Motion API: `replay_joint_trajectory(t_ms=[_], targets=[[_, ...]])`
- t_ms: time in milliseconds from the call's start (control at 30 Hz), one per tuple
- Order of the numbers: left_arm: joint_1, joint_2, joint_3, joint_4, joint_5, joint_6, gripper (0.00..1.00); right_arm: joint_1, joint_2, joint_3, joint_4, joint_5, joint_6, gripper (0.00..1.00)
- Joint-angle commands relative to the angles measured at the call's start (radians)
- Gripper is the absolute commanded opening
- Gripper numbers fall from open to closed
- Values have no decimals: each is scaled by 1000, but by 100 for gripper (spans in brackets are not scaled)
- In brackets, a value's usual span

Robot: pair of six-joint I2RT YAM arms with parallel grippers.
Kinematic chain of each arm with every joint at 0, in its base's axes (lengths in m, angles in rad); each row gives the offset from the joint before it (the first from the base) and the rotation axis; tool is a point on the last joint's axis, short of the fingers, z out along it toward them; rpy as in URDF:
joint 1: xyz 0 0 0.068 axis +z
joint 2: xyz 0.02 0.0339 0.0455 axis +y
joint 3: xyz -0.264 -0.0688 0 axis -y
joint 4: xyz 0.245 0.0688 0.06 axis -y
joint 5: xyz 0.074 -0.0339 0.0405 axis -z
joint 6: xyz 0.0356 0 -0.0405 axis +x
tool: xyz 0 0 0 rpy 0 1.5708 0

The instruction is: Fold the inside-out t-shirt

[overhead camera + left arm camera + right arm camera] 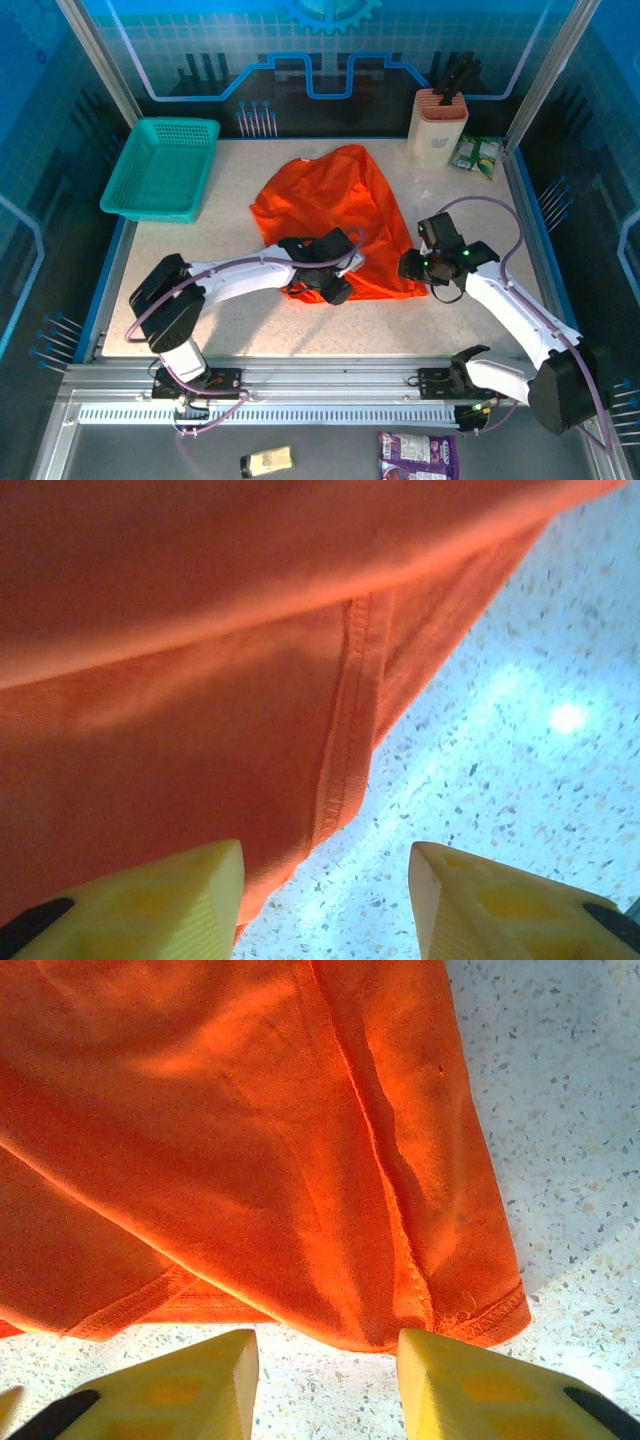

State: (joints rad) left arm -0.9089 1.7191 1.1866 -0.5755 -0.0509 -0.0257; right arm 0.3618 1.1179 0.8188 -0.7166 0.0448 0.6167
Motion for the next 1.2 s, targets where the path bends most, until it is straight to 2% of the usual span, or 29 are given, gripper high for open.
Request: replay_joint_trajectory(t_ms=[0,267,500,600,767,967,1167], targets=[[-27,71,76,-89,-65,92,49,17,-14,44,1,-2,-29,42],[-54,207,186,-159,-117,129,53,17,-23,48,5,0,-49,42],[-53,260,208,-173,-145,160,49,17,-36,36,10,-5,-45,43],[-52,254,203,-175,-158,176,42,17,-51,31,12,-5,-35,43],[-43,224,194,-170,-137,196,20,17,-79,34,-1,15,-35,43],[-12,133,151,-137,-66,192,1,17,-98,22,8,-2,-131,41],[85,-36,58,-80,126,150,0,53,-144,-66,175,-171,-420,33]])
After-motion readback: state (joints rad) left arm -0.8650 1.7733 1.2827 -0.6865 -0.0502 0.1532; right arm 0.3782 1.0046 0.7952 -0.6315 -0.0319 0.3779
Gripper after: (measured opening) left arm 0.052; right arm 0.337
